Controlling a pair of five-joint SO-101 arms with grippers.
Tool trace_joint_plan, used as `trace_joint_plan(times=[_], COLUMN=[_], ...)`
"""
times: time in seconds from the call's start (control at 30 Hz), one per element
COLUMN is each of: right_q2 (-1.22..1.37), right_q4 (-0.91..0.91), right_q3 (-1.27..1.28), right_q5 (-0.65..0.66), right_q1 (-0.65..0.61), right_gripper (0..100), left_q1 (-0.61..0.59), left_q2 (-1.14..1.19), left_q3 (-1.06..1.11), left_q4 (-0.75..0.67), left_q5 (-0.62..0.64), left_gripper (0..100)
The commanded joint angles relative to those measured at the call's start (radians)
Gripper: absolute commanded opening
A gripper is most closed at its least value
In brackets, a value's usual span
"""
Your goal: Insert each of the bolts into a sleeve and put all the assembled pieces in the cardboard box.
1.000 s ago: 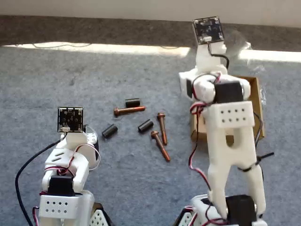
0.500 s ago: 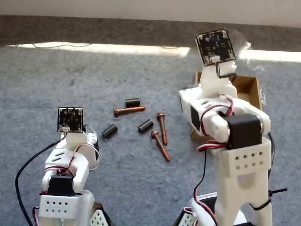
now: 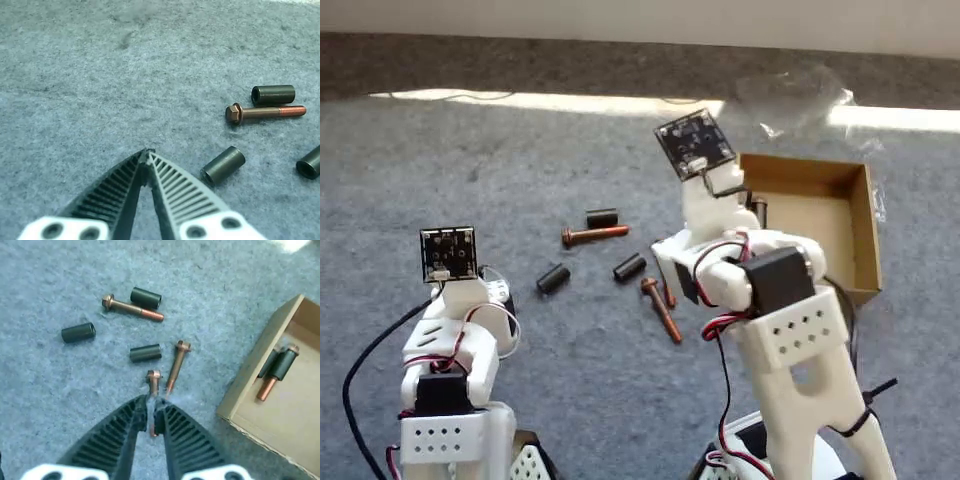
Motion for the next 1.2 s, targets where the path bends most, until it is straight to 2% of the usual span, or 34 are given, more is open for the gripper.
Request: trace_joint_plan(times=[0.0,0.43,0.8,1.0,1.17], right_q2=[-0.021,-0.019,-0.01,-0.008,-0.008], right_q4=[-0.131,-0.417,-0.397,-0.283,-0.265], right_q3=[0.119,0.394,0.403,0.294,0.239], right_q5=[0.008,0.012,0.015,0.015,0.015], right_q1=[-0.013,-0.013,-0.016,-0.018,-0.015], right_gripper=[0.5,0.5,0.8,6.5,6.7], left_q1=[-0.008,-0.008,-0.013,-0.013,-0.015], left_q2=[-0.013,-0.013,-0.013,-0.013,-0.013], left_q3=[-0.012,-0.01,-0.01,-0.01,-0.01], left_q4=[0.003,-0.002,-0.002,-0.002,-0.003], left_q5=[-0.006,-0.006,-0.006,-0.006,-0.006], left_gripper=[0,0,0,0,0])
